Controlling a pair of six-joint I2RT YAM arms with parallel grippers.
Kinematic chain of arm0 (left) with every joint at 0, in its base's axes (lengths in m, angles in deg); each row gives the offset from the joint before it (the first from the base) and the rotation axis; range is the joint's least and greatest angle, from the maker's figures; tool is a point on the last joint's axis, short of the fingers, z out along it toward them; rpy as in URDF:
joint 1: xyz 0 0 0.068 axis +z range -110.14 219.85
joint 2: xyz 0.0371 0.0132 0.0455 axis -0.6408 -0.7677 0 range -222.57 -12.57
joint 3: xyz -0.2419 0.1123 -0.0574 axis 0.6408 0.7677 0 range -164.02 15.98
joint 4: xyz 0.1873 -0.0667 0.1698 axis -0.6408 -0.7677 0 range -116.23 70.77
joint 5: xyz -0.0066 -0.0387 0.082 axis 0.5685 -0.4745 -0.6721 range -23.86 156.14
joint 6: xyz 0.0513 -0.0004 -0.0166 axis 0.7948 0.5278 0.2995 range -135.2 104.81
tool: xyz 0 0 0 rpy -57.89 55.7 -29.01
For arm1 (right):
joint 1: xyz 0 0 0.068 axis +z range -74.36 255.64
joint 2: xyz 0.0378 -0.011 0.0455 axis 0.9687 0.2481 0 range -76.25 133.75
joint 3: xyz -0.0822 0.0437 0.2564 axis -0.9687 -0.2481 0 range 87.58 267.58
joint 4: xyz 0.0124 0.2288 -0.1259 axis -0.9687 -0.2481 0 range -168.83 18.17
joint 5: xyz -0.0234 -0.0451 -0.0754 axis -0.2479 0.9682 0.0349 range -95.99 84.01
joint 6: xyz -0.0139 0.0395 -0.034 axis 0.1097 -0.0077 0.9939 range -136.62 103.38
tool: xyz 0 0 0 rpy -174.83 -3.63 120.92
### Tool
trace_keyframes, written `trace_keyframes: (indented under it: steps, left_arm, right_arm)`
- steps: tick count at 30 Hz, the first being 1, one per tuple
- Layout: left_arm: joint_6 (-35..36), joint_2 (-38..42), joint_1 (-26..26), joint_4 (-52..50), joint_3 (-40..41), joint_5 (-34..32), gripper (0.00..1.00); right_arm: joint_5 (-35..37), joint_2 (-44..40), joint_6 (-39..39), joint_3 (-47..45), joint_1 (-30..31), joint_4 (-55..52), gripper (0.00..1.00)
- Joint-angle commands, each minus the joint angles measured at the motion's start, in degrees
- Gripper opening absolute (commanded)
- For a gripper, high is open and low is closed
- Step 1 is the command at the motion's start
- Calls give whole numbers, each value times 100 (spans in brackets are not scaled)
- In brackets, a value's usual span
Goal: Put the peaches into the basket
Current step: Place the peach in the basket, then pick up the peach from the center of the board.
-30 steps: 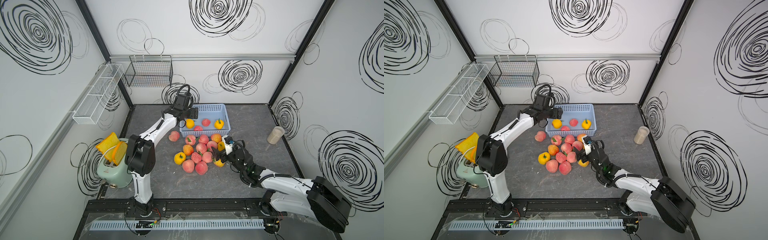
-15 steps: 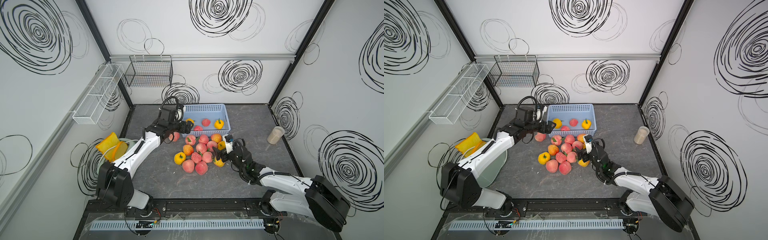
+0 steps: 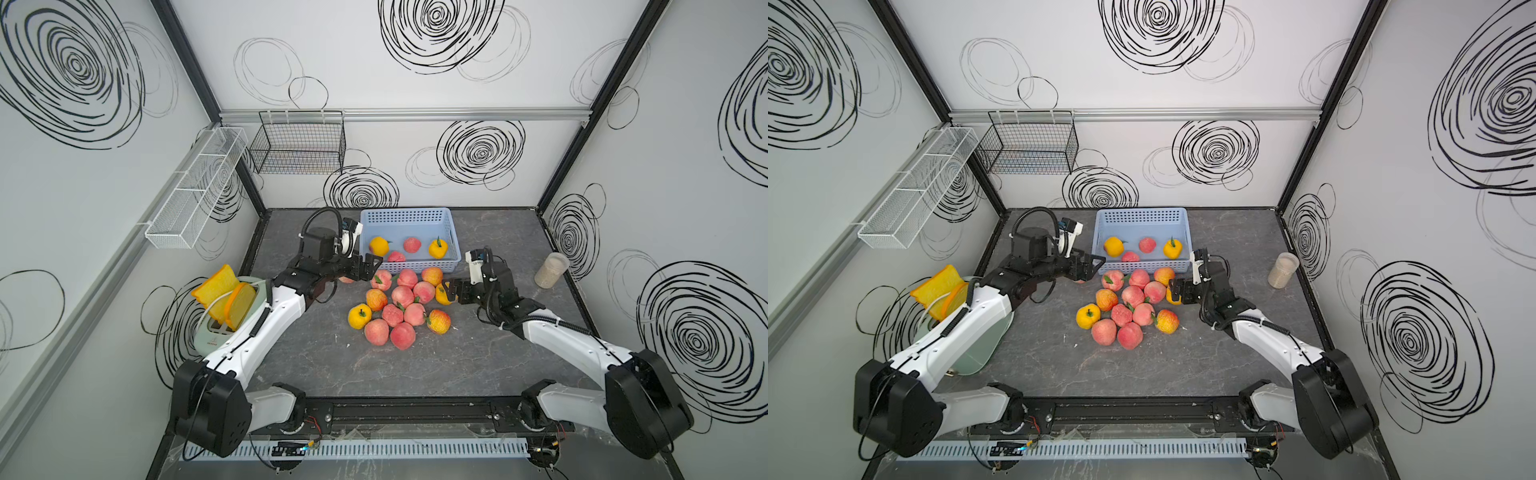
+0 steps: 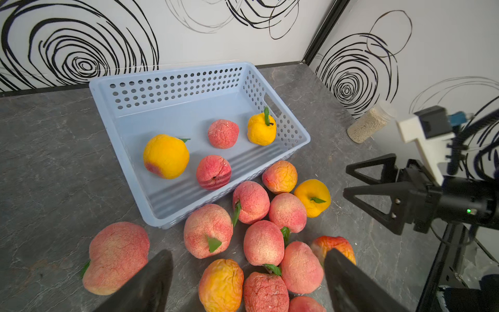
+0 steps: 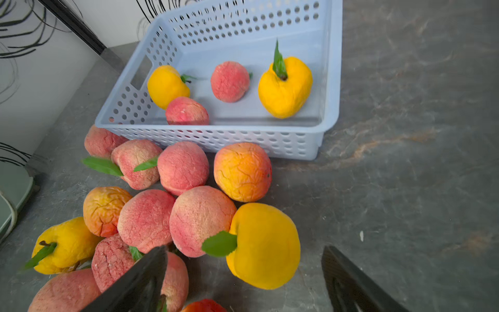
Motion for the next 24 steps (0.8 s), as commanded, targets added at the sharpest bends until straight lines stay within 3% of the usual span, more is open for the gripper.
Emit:
trace_keyframes:
  steps: [1,7,15,24]
  left_arm:
    - [-8,148,-177,289,15,89,92]
    - [-265,-81,-67,207,-104,334,92]
    - [-350,7,88,278,-70,435,92]
    - [-355,94,101,286,-76,437,92]
  right_arm:
    - [-839,351,-215,340,-275,-504,93]
    - [-1345,1053,-208,643,-645,-514,92]
    - [-1409,1628,-408,783,-705,-272,91]
    - [-1432,2040,-545,877,-713,-64,82]
